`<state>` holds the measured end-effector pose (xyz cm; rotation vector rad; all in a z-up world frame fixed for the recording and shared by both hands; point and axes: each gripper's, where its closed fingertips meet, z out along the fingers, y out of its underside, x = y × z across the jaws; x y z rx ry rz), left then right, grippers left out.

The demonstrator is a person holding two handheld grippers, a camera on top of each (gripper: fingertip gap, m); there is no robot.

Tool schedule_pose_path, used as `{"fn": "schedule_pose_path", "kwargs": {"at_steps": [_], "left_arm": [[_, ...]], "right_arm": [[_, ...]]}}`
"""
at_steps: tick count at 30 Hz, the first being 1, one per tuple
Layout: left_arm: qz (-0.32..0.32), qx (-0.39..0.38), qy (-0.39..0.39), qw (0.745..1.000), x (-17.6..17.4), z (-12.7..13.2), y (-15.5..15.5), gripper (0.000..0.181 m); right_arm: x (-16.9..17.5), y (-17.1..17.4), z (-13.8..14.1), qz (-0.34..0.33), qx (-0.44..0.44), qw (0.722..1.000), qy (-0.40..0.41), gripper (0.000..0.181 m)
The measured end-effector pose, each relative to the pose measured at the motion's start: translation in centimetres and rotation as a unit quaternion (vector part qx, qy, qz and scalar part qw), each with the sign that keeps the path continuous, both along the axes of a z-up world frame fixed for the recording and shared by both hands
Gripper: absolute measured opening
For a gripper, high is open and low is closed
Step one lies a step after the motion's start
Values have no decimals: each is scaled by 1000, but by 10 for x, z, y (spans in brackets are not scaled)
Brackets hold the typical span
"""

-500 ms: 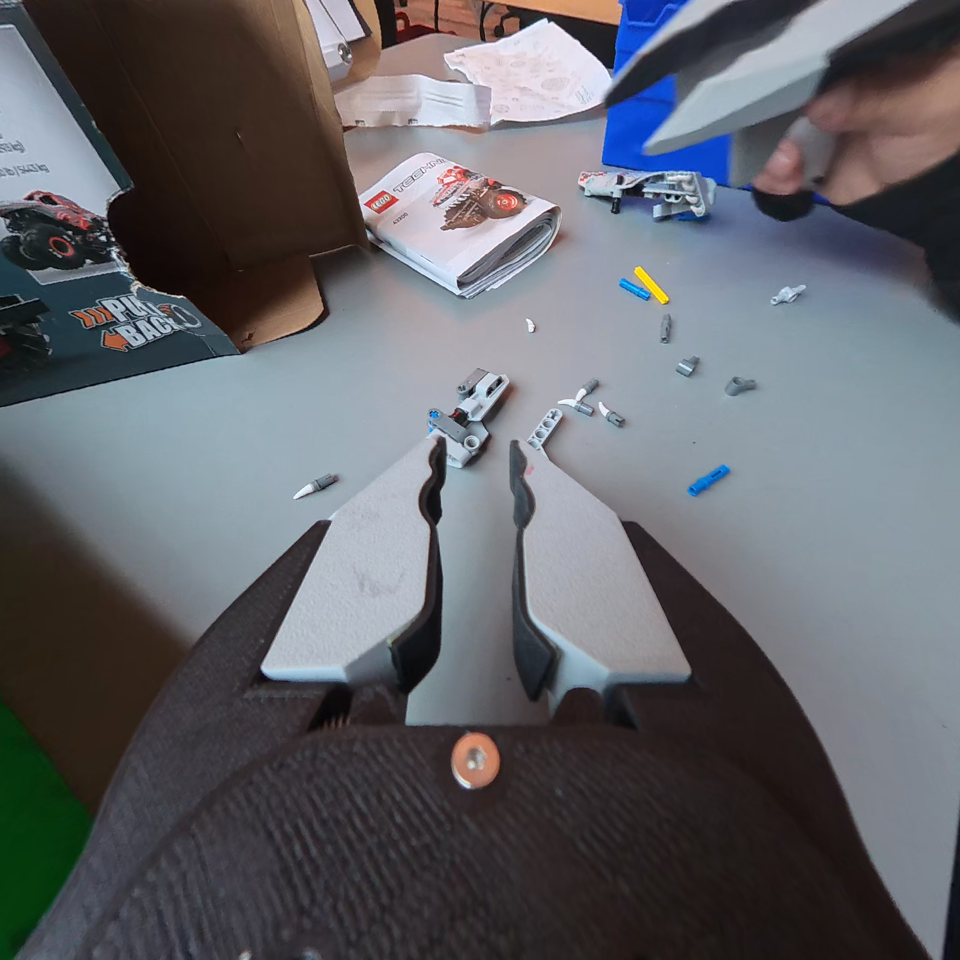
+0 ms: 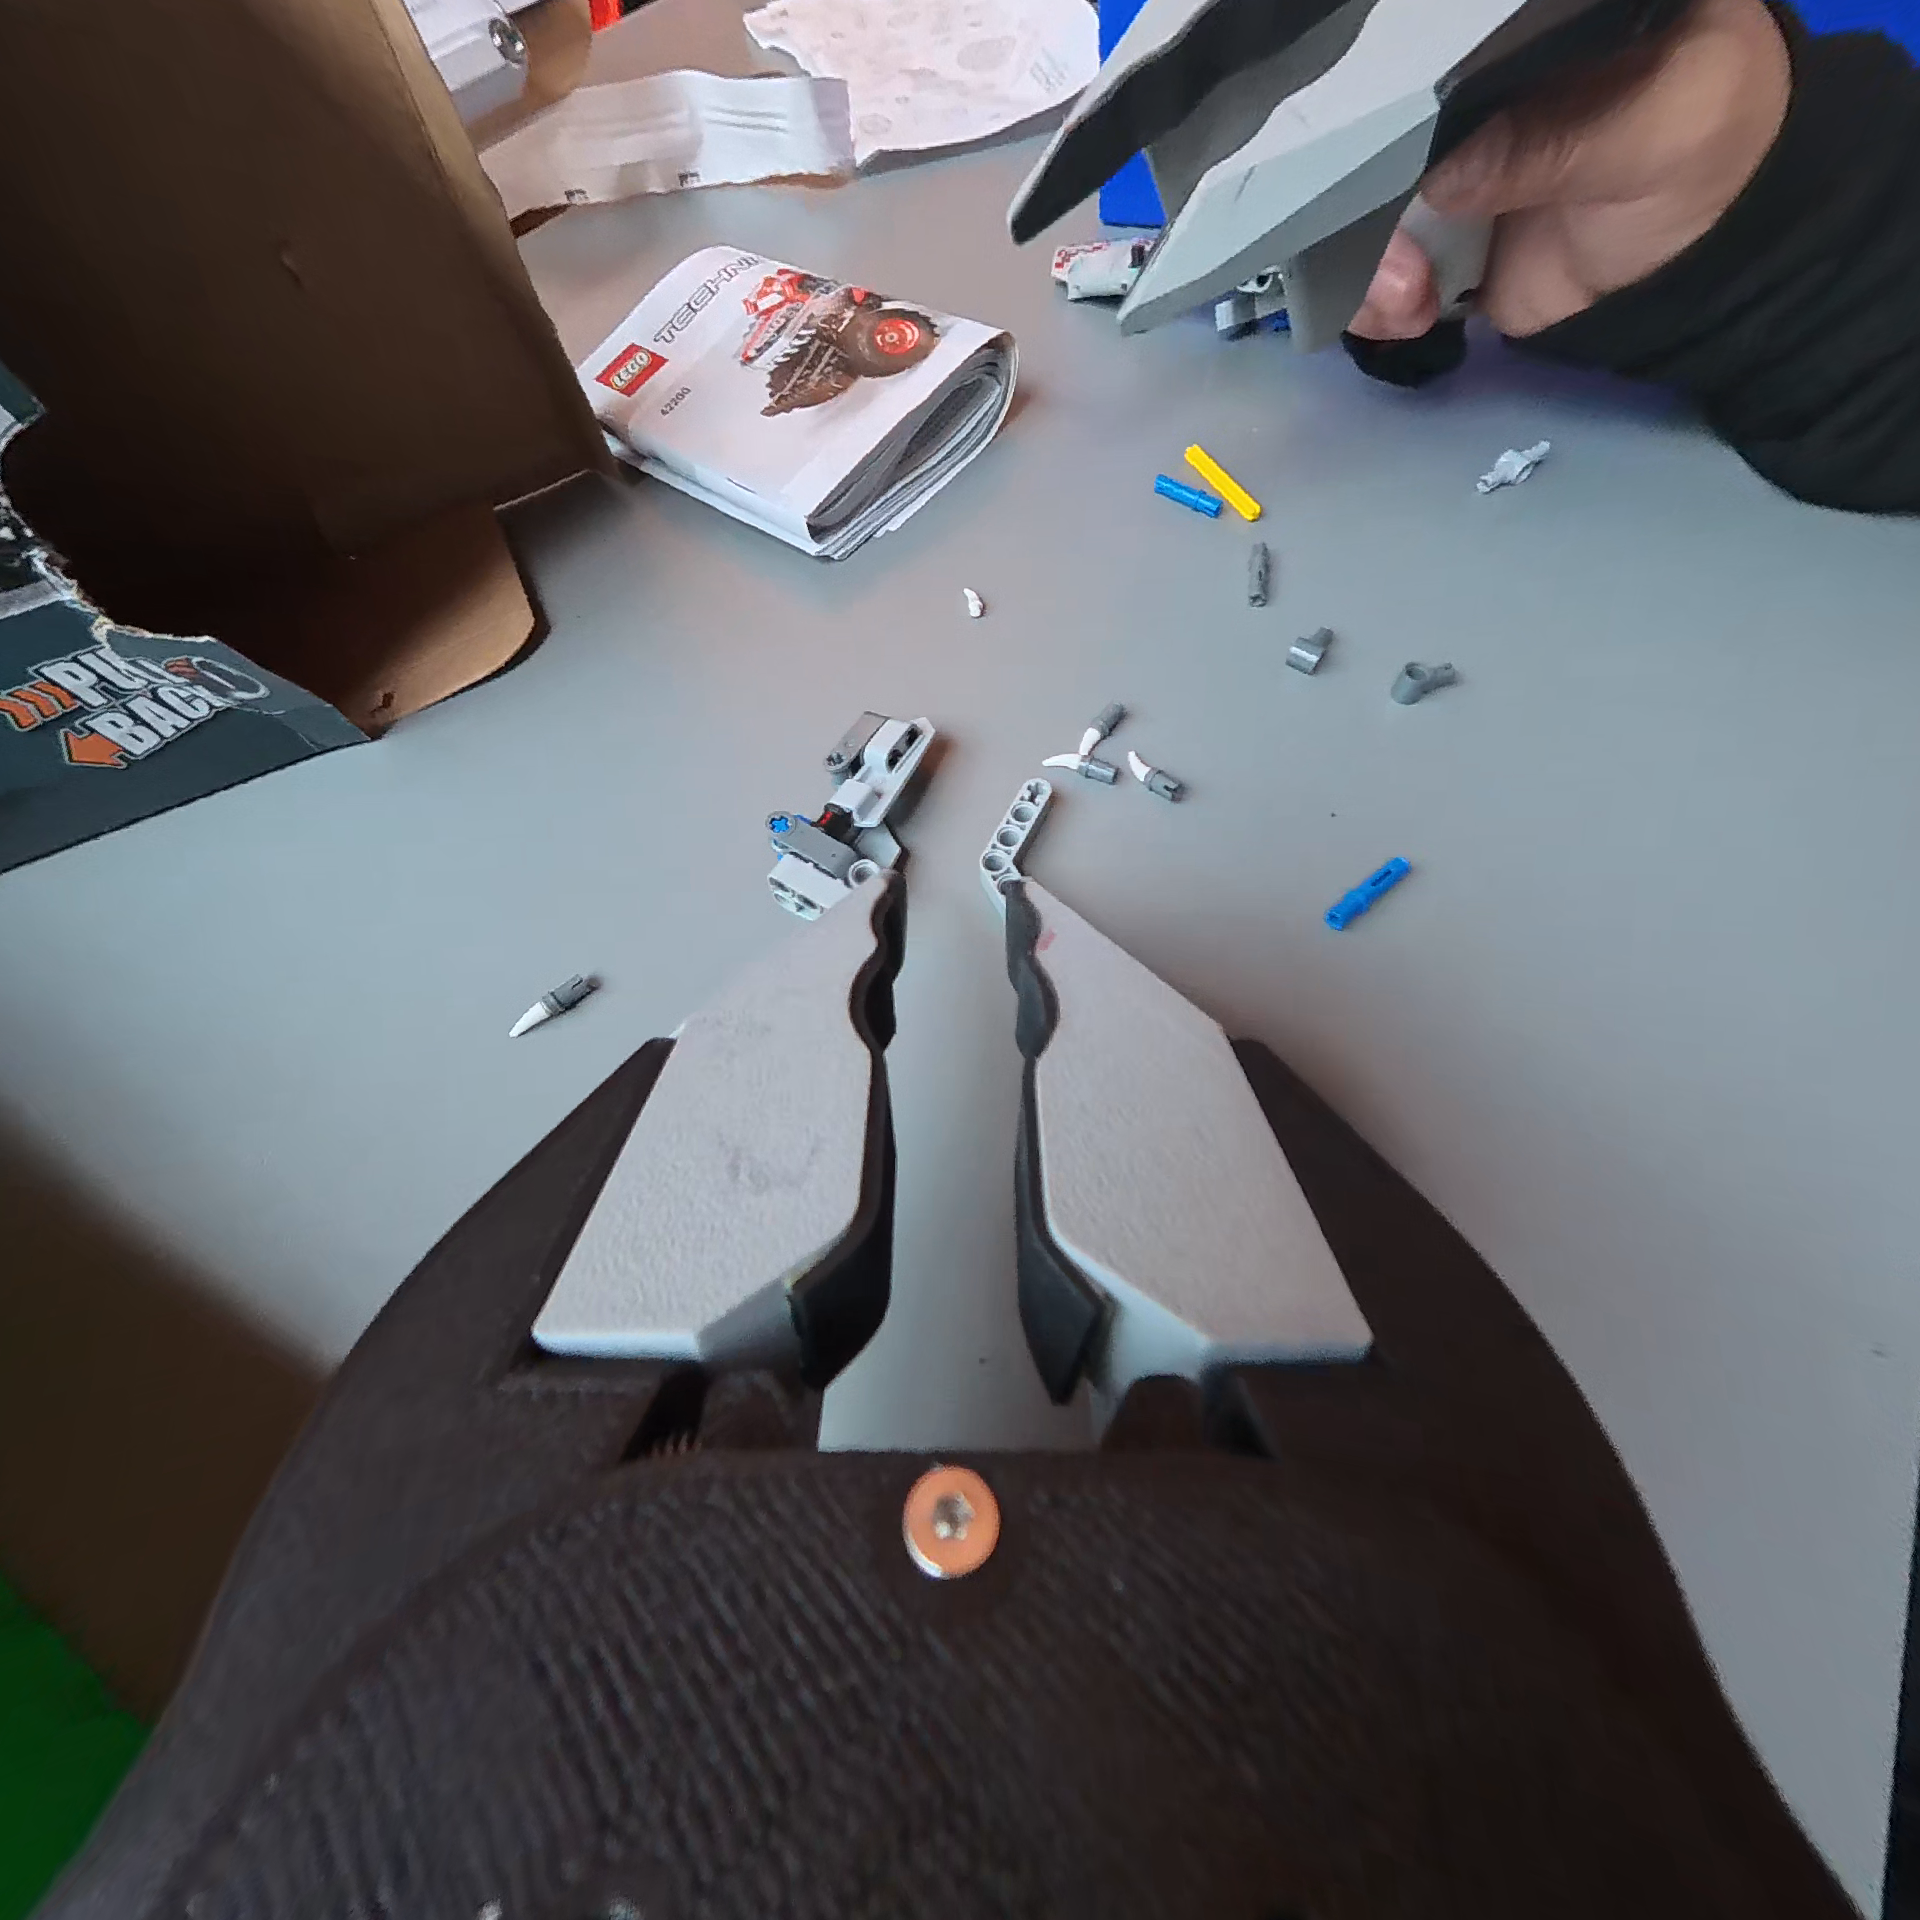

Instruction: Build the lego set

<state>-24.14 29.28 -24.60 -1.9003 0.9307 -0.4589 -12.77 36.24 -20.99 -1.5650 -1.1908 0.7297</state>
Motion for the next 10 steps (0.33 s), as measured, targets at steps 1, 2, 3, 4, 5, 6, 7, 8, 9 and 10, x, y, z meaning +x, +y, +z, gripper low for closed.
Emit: {"fn": "schedule_pose_path", "kwargs": {"at_steps": [1,2,3,4,5,6,7,8,9,10], "left_arm": [[-1,2,0,1000,0,0,0,16],[-1,5,0,1000,0,1,-1,15],[-1,7,0,1000,0,1,-1,15],[-1,6,-1,1000,0,1,-2,15],[-1,5,0,1000,1,1,-3,15],[0,3,2,1000,1,0,-3,15],[1,1,5,1000,1,-1,-4,15],[0,-2,10,1000,1,-3,-6,13],[-1,-2,16,1000,1,-4,-7,9],[5,0,24,1000,0,-5,-7,8]], "right_arm": [[0,0,-1,-1,5,1000,-6,37],[0,-1,-3,-1,10,1000,-13,37],[-1,-2,-4,1,12,1000,-17,37],[-2,-4,-4,5,12,1000,-18,37],[-3,-6,-5,9,9,1000,-18,37],[-3,-6,-6,9,6,1000,-20,37],[-3,-6,-6,8,4,1000,-21,37],[-2,-6,-6,7,5,1000,-20,38],[-1,-5,-4,6,6,1000,-16,37],[0,-5,-3,4,7,1000,-11,37]]}}
